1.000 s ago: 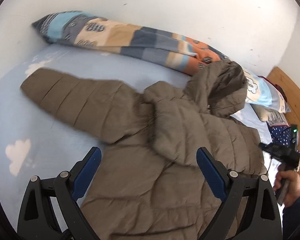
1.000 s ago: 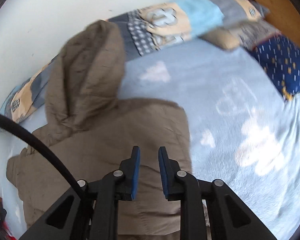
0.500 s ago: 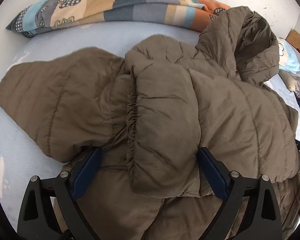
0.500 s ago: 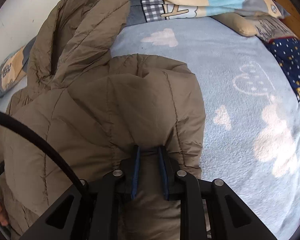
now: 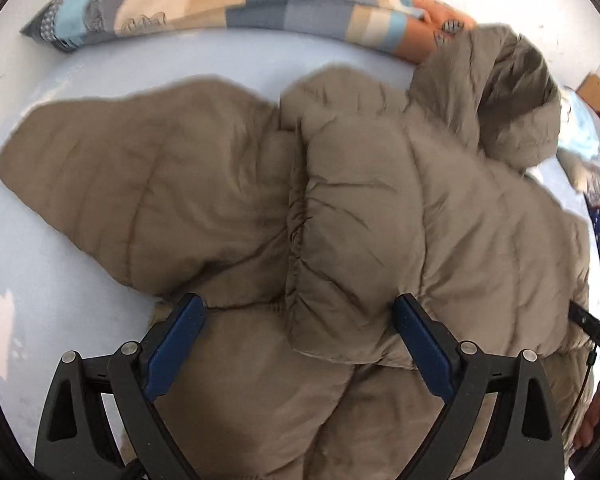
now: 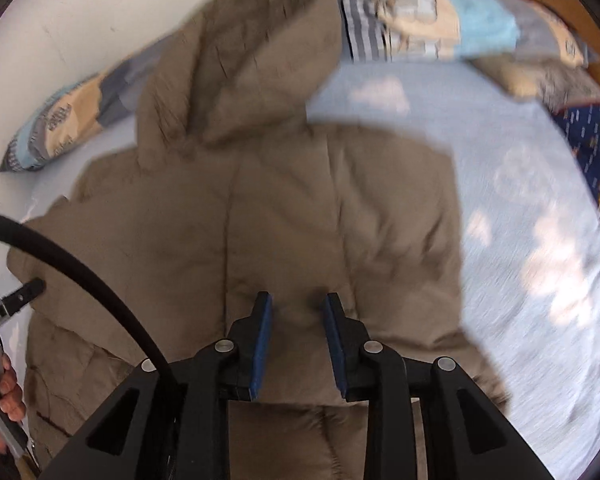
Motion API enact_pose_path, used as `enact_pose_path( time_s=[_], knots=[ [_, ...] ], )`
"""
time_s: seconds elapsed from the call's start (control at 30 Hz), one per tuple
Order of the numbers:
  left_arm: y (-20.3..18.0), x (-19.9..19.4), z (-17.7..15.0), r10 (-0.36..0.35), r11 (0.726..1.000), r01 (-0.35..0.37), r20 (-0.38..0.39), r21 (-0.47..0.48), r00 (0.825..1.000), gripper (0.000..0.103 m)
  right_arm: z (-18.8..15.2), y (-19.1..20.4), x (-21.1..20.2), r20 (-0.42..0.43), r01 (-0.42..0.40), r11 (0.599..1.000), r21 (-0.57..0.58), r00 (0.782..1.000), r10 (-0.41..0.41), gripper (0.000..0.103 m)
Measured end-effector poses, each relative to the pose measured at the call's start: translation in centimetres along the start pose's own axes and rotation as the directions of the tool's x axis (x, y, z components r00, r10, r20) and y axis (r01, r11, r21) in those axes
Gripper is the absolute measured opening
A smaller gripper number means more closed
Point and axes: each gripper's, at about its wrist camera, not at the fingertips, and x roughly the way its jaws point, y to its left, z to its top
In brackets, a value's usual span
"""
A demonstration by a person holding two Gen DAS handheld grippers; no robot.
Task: Fold large clothes
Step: 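Fold the held sleeve across the jacket front and release with the right gripper, then grasp the other sleeve cuff with the left gripper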
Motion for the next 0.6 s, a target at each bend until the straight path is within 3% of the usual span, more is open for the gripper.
enact_pose_path(
  time_s=[0.13, 0.27, 0.43, 0.6],
  knots=[
    [0.3, -2.8, -0.1, -0.004, 1.0, 0.004, 0.046, -0.005, 0.999, 0.096, -0.6, -0.1, 0.2, 0.006, 0.007, 1.0, 0.026, 1.0, -0.007, 0.03],
    [1.0, -7.5, -0.4, -0.017, 1.0, 0.015, 0.141, 0.015, 0.99, 0.096, -1.2, 0.8, -4.3, 0.079, -0.086, 0.996, 0.039, 0.993, 0.083, 0.031],
    [2.5, -12.7, -2.0, 0.005, 1.0, -0.008, 0.224, 0.012, 0.974, 0.096, -4.2, 3.5, -11.2, 0.204, -0.168, 0.986, 0.003, 0.965, 0.164, 0.039],
    [5.5, -14.1, -2.4, 0.045, 0.998, -0.035, 0.243, -0.044, 0.969, 0.096, -9.0, 6.6, -15.0, 0.257, -0.229, 0.973, -0.027, 0.939, 0.228, 0.041]
  ],
)
